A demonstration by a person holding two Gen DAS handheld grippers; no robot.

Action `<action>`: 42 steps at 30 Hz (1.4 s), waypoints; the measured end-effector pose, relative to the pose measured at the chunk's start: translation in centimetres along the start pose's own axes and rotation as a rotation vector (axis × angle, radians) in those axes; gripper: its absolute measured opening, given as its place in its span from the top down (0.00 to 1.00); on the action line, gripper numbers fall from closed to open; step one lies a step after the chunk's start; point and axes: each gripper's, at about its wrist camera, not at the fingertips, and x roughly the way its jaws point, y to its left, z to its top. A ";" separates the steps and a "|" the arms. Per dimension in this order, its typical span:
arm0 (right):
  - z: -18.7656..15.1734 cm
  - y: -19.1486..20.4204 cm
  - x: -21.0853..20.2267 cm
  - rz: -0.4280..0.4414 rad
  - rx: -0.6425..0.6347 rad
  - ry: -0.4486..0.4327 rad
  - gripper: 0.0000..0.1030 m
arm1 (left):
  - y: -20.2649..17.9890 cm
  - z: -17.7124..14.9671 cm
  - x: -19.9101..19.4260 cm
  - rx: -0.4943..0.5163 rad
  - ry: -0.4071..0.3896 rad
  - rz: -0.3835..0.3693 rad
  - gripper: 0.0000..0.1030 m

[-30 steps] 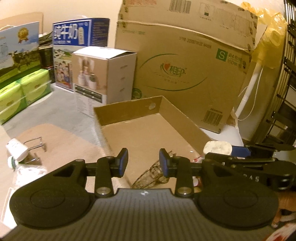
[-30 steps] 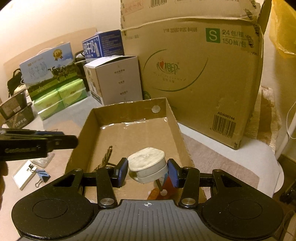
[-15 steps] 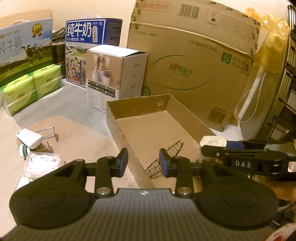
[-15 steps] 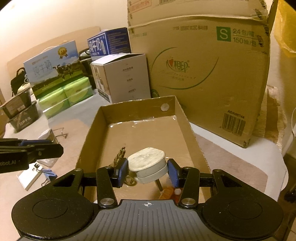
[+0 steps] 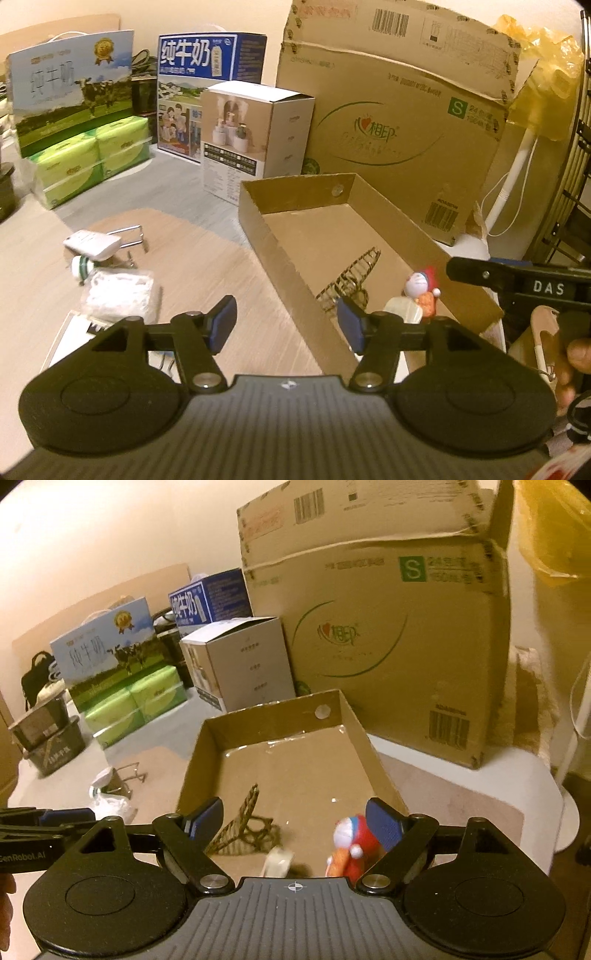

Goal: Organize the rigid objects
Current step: 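Lower the round plug into the box and open the right gripper, then withdraw both grippers from the box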

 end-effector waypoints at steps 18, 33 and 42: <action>-4.9 5.6 -7.1 0.053 0.014 0.008 0.19 | 2.7 -4.7 -8.6 -0.033 -0.023 0.063 0.26; -7.0 10.0 -8.2 0.084 -0.034 0.038 0.19 | 8.0 -7.2 -12.8 -0.095 -0.044 0.186 0.18; -7.7 11.6 -8.0 0.099 -0.061 0.051 0.19 | 10.2 -7.6 -13.3 -0.118 -0.045 0.218 0.17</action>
